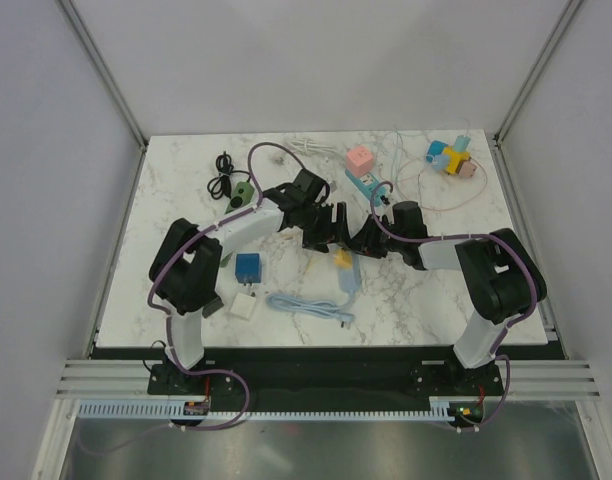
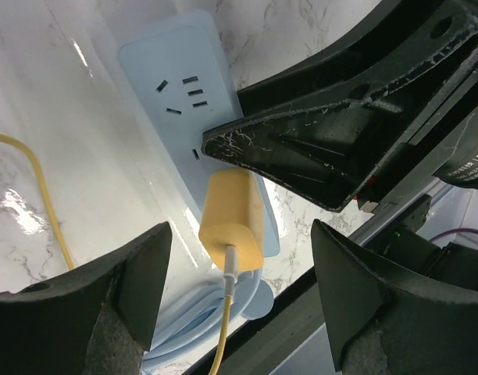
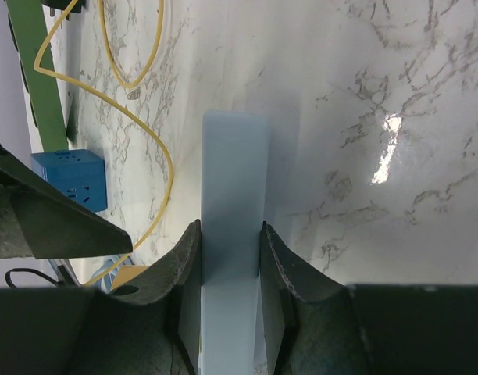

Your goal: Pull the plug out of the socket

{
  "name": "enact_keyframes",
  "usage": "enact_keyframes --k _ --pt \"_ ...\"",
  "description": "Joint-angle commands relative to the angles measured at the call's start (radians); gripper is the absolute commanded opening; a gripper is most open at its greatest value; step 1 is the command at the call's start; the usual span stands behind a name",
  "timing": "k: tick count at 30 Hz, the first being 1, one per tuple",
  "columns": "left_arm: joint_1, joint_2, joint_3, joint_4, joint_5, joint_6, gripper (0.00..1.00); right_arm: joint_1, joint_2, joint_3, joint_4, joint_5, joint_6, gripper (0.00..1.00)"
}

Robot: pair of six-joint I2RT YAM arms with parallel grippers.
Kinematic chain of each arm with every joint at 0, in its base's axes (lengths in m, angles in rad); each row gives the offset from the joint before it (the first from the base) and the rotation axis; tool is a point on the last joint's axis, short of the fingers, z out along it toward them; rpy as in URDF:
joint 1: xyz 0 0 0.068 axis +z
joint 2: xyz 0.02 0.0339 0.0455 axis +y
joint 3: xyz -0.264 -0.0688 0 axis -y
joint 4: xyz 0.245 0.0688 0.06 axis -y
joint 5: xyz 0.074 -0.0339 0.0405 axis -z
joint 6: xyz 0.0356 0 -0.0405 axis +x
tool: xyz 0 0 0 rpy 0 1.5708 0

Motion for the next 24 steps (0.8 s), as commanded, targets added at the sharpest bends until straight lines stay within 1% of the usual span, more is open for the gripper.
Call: enact_keyframes --k 1,4,7,9,10,11,13,14,16,17,20,22,23,24 --pt "-0.012 0.014 0.029 -0.008 0.08 0.05 0.79 0.01 0.019 0.006 -0.029 0.028 -0.1 0.0" --pt "-0.022 0.033 0.022 -0.008 0.1 0.046 0.79 0.013 0.02 0.008 -0.026 0.029 -0.1 0.0" --pt "-0.03 0.062 0.023 -0.009 0.132 0.039 0.76 0.016 0.022 0.006 -0.025 0.035 -0.102 0.0" --pt "-0.032 0.086 0.025 -0.009 0.178 0.036 0.7 0.018 0.022 0.006 -0.025 0.037 -0.103 0.0" --pt "-0.033 0.091 0.025 -0.006 0.189 0.037 0.65 0.018 0.02 0.006 -0.025 0.038 -0.105 0.0" --pt "-0.032 0.092 0.019 -0.006 0.181 0.037 0.53 0.018 0.017 0.005 -0.026 0.041 -0.108 0.0" --pt "-0.032 0.086 0.014 -0.002 0.174 0.039 0.42 0.018 0.013 0.003 -0.026 0.052 -0.114 0.0" --pt "-0.032 0.082 0.009 0.003 0.171 0.036 0.3 0.02 0.008 0.0 -0.026 0.058 -0.12 0.0" --pt "-0.032 0.06 0.002 0.021 0.171 0.03 0.17 0.026 -0.001 -0.004 -0.028 0.092 -0.131 0.0" --pt "-0.032 0.053 -0.012 0.031 0.175 0.017 0.03 0.029 -0.012 -0.009 -0.031 0.112 -0.144 0.0" --pt "-0.03 0.005 -0.067 0.109 0.219 -0.018 0.02 0.049 -0.038 -0.014 -0.045 0.184 -0.168 0.0" --pt "-0.027 -0.027 -0.121 0.26 0.267 -0.052 0.02 0.055 -0.044 -0.015 -0.058 0.219 -0.178 0.0" --pt "-0.019 -0.062 -0.198 0.341 0.328 -0.111 0.02 0.056 -0.044 -0.015 -0.063 0.238 -0.181 0.0" --pt "-0.015 -0.076 -0.239 0.413 0.35 -0.148 0.02 0.056 -0.044 -0.014 -0.065 0.245 -0.184 0.0"
